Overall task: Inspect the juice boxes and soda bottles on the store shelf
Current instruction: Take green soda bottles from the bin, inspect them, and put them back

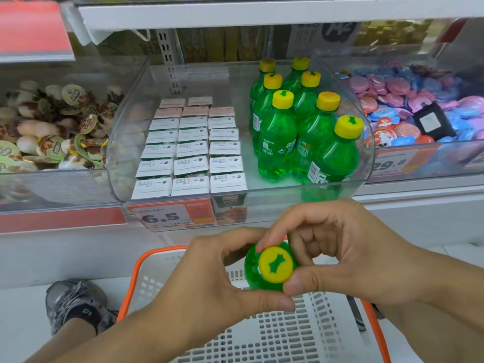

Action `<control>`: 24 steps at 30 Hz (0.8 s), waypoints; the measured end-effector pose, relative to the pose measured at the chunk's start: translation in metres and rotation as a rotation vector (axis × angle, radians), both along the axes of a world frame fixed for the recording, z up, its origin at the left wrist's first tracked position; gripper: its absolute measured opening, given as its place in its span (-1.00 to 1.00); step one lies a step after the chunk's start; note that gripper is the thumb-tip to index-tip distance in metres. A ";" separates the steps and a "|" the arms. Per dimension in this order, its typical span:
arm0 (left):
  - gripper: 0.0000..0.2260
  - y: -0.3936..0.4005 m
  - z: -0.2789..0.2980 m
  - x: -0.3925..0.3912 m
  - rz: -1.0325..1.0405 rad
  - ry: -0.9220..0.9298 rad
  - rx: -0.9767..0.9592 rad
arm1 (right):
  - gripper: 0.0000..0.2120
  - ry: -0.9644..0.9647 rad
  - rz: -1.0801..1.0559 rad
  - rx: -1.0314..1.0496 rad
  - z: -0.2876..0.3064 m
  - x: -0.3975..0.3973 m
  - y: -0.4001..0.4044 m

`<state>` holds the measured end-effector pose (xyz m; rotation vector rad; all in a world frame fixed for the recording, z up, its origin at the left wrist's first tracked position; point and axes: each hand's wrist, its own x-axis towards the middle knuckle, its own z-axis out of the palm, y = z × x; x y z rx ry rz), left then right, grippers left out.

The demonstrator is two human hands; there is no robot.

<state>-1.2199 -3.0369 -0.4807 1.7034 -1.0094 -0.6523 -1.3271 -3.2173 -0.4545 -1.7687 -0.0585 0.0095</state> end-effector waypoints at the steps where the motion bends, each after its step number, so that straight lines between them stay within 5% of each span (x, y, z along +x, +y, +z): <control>1: -0.49 0.000 -0.001 0.000 -0.005 0.022 -0.006 | -0.67 -0.001 -0.023 0.013 -0.001 0.000 0.000; 10: -0.71 -0.004 -0.011 -0.001 0.039 0.302 -0.152 | -0.76 0.032 -0.231 0.057 -0.004 0.007 0.007; 17: -0.68 -0.009 -0.011 -0.001 0.266 0.581 -0.258 | -0.56 0.238 -0.258 0.008 -0.007 0.001 0.004; 22: -0.64 -0.009 -0.005 0.004 0.402 0.607 -0.357 | -0.37 0.543 -0.218 0.310 -0.005 0.009 0.013; 24: -0.64 -0.008 -0.003 0.003 0.432 0.544 -0.331 | -0.47 0.534 -0.195 0.401 -0.004 0.008 0.015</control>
